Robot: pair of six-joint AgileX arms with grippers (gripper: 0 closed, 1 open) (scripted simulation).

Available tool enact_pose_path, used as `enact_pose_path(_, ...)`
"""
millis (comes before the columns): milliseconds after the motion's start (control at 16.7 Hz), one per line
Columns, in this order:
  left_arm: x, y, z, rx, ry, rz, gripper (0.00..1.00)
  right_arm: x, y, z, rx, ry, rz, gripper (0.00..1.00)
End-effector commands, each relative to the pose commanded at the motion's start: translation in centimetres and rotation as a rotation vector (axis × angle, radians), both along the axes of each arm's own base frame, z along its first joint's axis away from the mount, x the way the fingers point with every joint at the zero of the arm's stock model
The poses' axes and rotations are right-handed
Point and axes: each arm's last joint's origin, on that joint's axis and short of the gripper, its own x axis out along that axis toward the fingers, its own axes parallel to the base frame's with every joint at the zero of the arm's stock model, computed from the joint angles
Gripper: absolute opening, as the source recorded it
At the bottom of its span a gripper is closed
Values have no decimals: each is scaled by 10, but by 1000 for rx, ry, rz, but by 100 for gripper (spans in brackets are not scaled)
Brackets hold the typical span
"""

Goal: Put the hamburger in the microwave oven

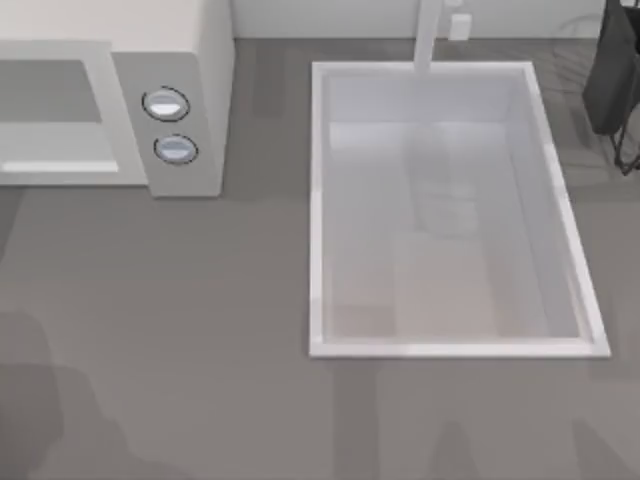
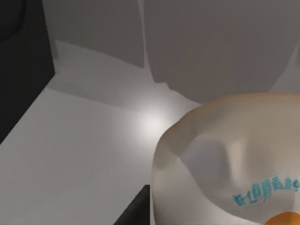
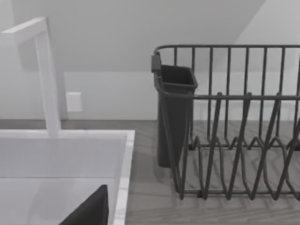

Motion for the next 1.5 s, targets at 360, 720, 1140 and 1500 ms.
enact_pose_path(360,-5,-3,33,-5,7,0,0,0,0,0,0,0,0,100)
enact_pose_path(720,-2,-3,31,3,-13,2,0,0,0,0,0,0,0,100)
enact_pose_path(1140,43,-7,6,69,-263,26,0,0,0,0,0,0,0,100)
enact_pose_path(1500,91,-22,-38,66,-565,47,0,0,0,0,0,0,0,100)
